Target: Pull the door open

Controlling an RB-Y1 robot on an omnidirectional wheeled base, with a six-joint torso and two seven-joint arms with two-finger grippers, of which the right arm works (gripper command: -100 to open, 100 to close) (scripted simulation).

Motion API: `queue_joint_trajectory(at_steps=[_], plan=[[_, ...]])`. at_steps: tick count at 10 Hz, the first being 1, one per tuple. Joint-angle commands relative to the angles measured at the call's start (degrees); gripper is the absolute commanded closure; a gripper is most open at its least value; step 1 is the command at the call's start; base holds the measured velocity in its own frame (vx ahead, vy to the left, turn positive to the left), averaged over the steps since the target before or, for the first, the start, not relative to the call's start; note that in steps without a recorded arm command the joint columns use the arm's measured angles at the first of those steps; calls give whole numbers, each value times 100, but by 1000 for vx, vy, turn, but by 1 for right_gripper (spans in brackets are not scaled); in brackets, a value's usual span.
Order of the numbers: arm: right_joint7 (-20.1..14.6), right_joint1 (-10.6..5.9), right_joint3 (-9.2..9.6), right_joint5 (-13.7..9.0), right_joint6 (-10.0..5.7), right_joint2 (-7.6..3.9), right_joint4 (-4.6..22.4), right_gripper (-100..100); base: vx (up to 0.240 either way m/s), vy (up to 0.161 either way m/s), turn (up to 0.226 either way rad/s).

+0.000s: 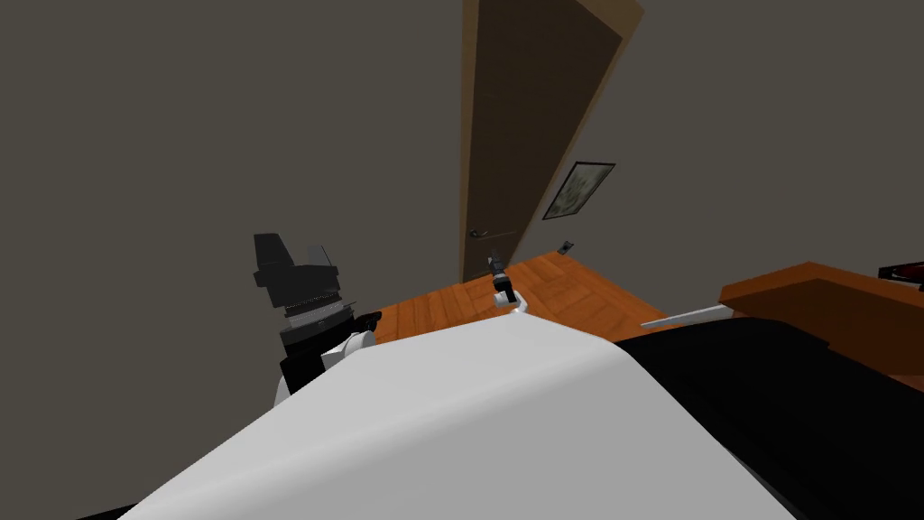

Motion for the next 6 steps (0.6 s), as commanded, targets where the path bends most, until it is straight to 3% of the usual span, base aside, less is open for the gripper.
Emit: queue_joint_trajectory(at_steps=[1, 4, 6], plan=[[-10, -112, -30, -12, -22, -38, 277, -100, 71, -72, 120], [-21, -336, -84, -31, -88, -100, 755, -100, 68, -99, 127], [-24, -409, -102, -37, -110, -119, 962, -100, 31, -52, 53]])
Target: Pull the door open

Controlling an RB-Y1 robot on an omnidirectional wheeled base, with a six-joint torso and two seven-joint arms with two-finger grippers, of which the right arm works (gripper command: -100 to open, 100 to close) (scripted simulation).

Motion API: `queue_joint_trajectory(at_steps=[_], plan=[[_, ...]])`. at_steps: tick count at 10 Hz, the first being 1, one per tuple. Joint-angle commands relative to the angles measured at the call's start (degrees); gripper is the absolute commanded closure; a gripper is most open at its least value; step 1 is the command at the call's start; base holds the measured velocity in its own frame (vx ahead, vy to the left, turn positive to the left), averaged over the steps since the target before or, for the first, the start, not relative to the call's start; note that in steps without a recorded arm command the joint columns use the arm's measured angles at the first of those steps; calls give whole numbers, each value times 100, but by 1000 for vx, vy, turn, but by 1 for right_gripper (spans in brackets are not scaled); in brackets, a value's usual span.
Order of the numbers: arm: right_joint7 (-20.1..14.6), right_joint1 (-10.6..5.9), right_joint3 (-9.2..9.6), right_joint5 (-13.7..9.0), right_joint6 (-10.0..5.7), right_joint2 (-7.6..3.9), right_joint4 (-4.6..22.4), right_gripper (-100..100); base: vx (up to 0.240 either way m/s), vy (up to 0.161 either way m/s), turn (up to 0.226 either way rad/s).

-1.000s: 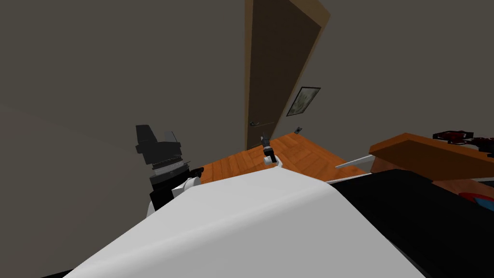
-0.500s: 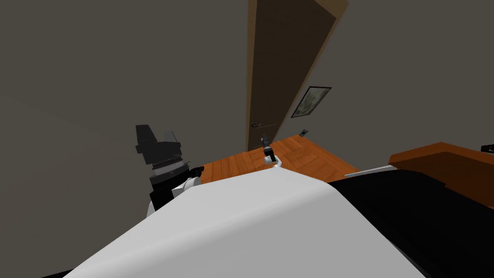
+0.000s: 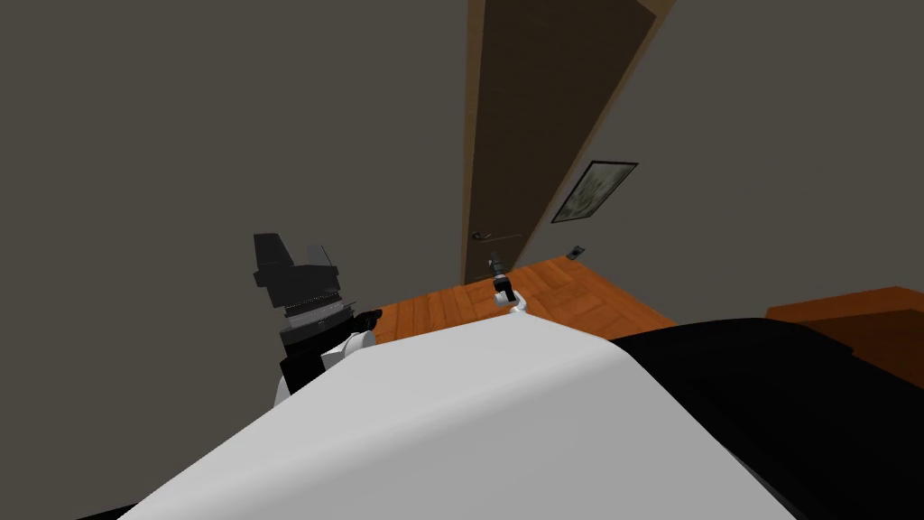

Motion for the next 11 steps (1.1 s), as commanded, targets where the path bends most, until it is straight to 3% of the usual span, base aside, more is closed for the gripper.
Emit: queue_joint_trajectory(at_steps=[1, 11], plan=[[-10, -120, -29, -11, -37, -34, 271, -100, 42, -65, 132], [-40, -768, -186, -67, -229, -195, 1768, -100, 58, -90, 110]])
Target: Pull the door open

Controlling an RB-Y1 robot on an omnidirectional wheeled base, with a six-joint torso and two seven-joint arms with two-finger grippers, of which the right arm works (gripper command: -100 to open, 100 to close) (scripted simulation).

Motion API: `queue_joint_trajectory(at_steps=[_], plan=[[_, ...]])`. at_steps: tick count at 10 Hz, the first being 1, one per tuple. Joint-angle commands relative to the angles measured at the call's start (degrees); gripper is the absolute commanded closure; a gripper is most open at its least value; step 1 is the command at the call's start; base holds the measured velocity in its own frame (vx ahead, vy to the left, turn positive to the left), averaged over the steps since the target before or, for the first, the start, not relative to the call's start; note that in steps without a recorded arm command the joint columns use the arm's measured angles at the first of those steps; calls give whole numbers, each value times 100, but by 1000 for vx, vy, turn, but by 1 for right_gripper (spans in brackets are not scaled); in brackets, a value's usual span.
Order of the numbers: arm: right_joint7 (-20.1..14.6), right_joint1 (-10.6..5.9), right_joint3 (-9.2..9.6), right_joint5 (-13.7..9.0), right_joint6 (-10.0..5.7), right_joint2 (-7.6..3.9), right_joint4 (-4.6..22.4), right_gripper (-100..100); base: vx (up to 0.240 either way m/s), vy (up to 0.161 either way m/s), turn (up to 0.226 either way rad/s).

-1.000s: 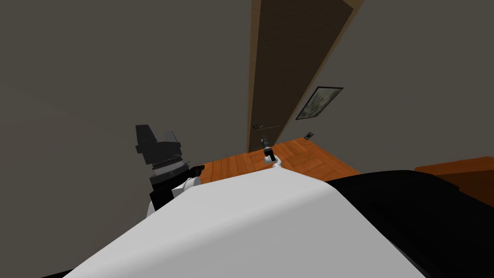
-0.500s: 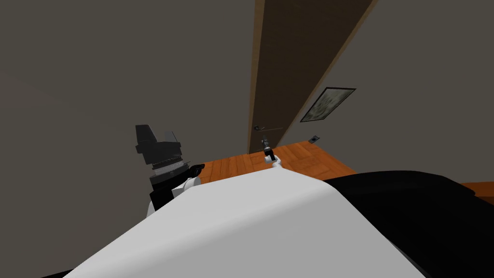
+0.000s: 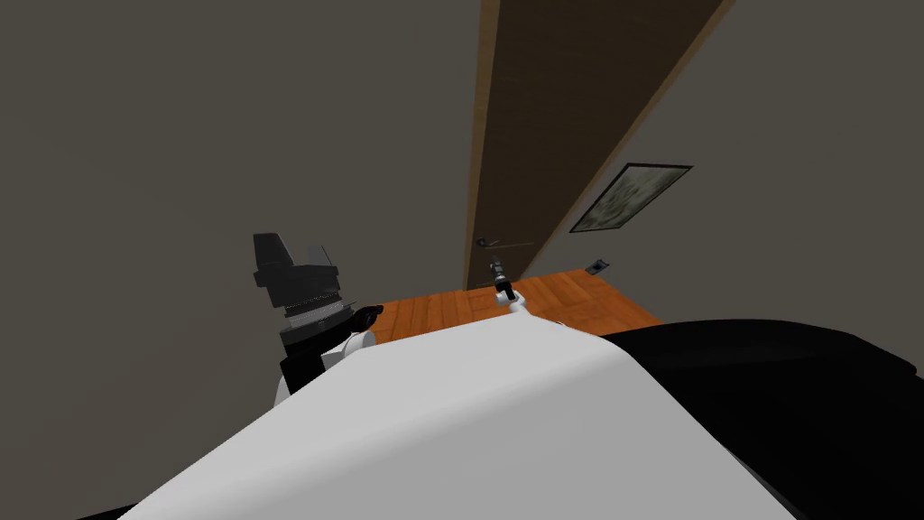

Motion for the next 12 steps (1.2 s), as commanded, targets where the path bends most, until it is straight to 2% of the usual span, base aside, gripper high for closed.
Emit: queue_joint_trajectory(at_steps=[1, 3, 4, 12], plan=[[4, -86, -22, -7, -25, -12, 205, -100, 52, -78, 119], [-1, -195, -49, -16, -57, -38, 458, -100, 37, -81, 86], [-5, -290, -72, -24, -85, -59, 678, -100, 49, -119, 146], [-22, -655, -161, -56, -193, -140, 1522, -100, 41, -78, 79]])
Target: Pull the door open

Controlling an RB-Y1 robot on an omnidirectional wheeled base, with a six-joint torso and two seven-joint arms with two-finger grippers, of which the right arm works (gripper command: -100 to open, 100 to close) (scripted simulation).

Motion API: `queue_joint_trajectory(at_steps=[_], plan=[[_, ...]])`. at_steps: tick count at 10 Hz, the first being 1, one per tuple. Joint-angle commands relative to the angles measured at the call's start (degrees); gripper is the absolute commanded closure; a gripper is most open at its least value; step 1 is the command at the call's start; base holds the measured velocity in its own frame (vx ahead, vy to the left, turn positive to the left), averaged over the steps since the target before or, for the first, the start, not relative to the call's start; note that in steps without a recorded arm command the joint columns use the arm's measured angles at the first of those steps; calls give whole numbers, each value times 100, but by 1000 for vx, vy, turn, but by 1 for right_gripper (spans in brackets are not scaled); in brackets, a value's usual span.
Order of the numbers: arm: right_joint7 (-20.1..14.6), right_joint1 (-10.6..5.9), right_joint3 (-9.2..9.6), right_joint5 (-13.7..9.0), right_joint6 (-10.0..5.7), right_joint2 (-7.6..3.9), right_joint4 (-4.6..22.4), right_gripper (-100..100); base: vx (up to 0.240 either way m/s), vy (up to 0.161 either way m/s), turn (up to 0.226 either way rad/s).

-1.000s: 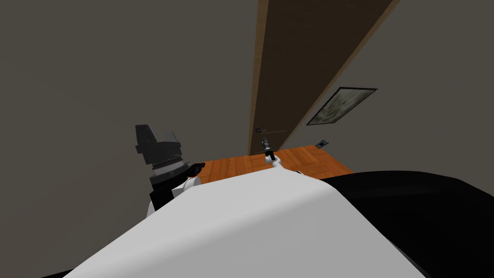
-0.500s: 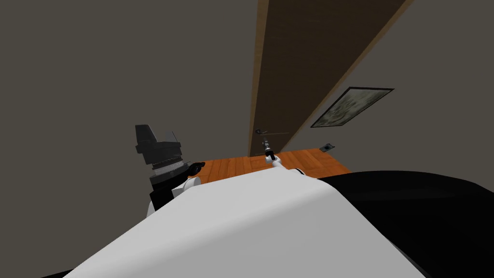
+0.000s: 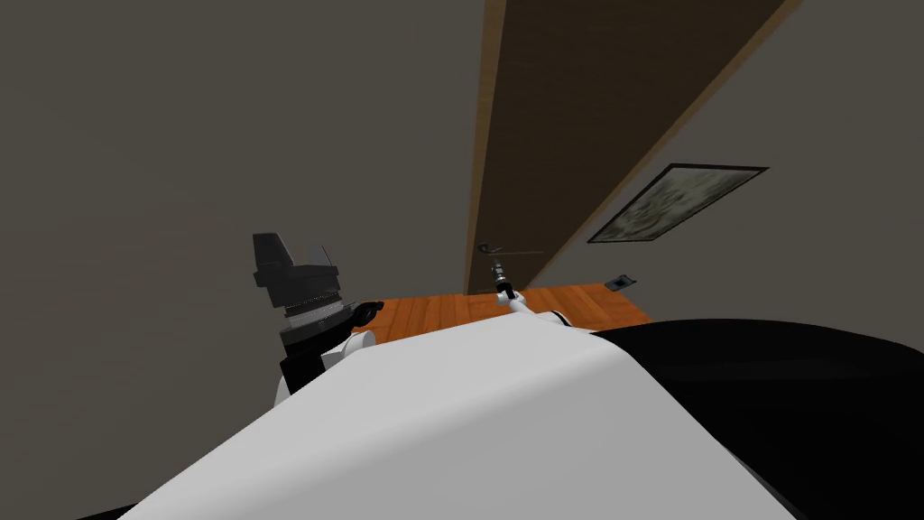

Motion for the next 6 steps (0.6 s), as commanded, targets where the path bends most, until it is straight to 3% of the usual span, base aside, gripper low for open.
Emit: queue_joint_trajectory(at_steps=[1, 2, 3, 5, 6], plan=[[0, 0, 0, 0, 0, 0, 0, -100, 9, -28, 17], [-55, 92, -4, -125, -61, -138, 31, -100, 108, -1, 183], [-73, 124, -5, -165, -77, -182, 34, -100, 187, -1, 145], [-154, 270, -9, -346, -149, -382, 50, -100, 196, 12, 157], [-154, 270, -9, -346, -149, -382, 36, -100, 115, 7, 62]])
